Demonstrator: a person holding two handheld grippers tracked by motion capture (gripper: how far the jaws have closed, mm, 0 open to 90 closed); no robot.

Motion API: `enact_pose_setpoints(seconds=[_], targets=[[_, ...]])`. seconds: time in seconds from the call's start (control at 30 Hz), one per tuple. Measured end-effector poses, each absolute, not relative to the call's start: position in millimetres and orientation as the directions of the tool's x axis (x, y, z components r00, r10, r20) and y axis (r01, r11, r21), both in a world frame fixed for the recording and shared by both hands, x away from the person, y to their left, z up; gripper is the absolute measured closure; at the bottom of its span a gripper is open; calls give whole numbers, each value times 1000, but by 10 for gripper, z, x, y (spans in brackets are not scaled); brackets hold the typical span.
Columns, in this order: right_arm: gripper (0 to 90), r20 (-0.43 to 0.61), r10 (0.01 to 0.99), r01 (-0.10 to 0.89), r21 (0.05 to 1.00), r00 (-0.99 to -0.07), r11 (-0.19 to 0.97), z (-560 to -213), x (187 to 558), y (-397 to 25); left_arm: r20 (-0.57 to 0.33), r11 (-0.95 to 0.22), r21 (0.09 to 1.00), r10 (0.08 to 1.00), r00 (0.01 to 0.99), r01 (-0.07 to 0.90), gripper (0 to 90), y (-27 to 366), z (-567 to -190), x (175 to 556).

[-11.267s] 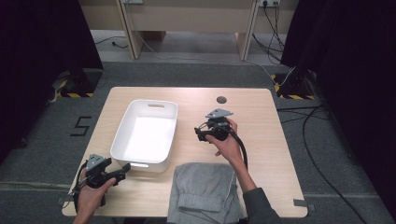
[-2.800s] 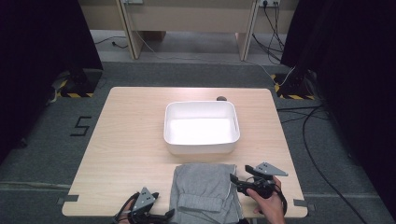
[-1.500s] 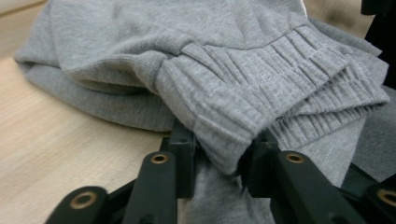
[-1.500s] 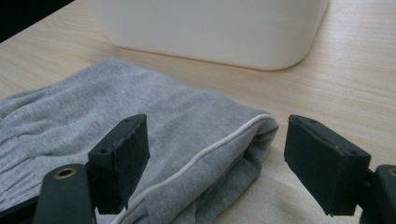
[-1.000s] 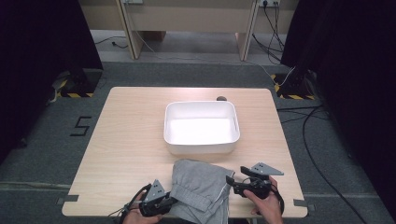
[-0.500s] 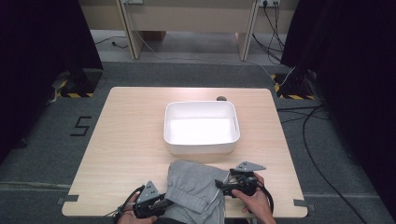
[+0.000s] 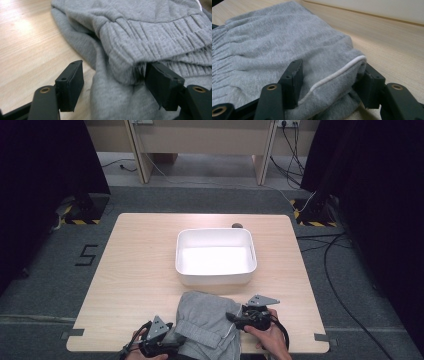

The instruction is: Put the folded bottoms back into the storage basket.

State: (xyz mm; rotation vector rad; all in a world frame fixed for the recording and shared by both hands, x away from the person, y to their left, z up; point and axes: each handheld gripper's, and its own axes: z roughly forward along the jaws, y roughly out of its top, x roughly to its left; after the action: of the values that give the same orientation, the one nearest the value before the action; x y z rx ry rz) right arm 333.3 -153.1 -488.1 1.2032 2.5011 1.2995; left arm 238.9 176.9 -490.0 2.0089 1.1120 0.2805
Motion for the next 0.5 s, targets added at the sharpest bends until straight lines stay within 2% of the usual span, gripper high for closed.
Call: enact_pose_setpoints(seconds=[0.1, 0.27, 0.4, 0.5], targets=[[451, 273, 673, 610, 720, -688, 331, -4880, 3337, -1531, -186, -285, 738, 786, 590, 612, 323, 1751, -4897, 2393], [461, 278, 673, 613, 719, -685, 328, -4882, 3338, -1528, -244, -256, 749, 751, 614, 611, 541, 1698, -4920, 2482], [559, 269, 665, 597, 732, -697, 329, -4874, 3323, -1520, -281, -227, 754, 737, 615, 617, 700, 1689, -4949, 2509], [633, 272, 660, 584, 750, -701, 311, -4870, 3329, -1530, -254, -251, 761, 733, 631, 598, 736, 1677, -4939, 2500]])
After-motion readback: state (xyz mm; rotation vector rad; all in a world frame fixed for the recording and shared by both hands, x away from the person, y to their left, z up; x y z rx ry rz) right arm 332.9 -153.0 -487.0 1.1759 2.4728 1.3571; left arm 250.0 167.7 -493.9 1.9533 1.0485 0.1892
